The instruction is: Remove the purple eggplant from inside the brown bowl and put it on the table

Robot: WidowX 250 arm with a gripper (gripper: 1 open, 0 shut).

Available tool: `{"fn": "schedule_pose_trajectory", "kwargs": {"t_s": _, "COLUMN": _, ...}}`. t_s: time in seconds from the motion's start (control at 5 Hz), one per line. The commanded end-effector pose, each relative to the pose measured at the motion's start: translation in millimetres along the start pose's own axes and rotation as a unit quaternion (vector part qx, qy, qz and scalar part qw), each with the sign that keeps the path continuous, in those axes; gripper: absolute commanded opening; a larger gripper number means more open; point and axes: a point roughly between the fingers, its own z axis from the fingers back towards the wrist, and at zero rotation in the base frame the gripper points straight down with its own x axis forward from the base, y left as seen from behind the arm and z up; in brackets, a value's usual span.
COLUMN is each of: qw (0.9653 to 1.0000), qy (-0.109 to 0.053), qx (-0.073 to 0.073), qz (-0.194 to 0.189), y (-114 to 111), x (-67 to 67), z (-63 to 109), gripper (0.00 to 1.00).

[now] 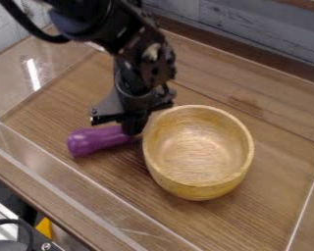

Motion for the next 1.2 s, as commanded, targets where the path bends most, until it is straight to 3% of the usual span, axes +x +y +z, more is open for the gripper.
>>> {"fn": "schedule_pose_trajectory", "kwargs": {"t_s": 0.0, "qw": 0.9997, "qy": -0.015, "qx": 0.005, "qz": 0.020, "y": 1, "x": 2.7, "z": -7.2, "gripper": 0.00}}
{"fn": "schedule_pose_trajectory", "kwargs": {"t_s": 0.2, "qw": 0.9987, "qy": -0.020, "qx": 0.019, "qz": 0.042, "y": 5, "x": 0.7, "z": -15.2, "gripper": 0.00}}
{"fn": "schedule_pose_trajectory", "kwargs": {"t_s": 0.6, "qw": 0.9991, "qy": -0.027, "qx": -0.001, "qz": -0.034, "y": -4, "x": -31.0, "z": -6.3, "gripper": 0.00}}
{"fn": "schedule_pose_trajectory", "kwargs": {"t_s": 1.0, "qw": 0.9948, "qy": -0.041, "qx": -0.011, "qz": -0.092, "y": 2, "x": -51.2, "z": 0.6, "gripper": 0.00}}
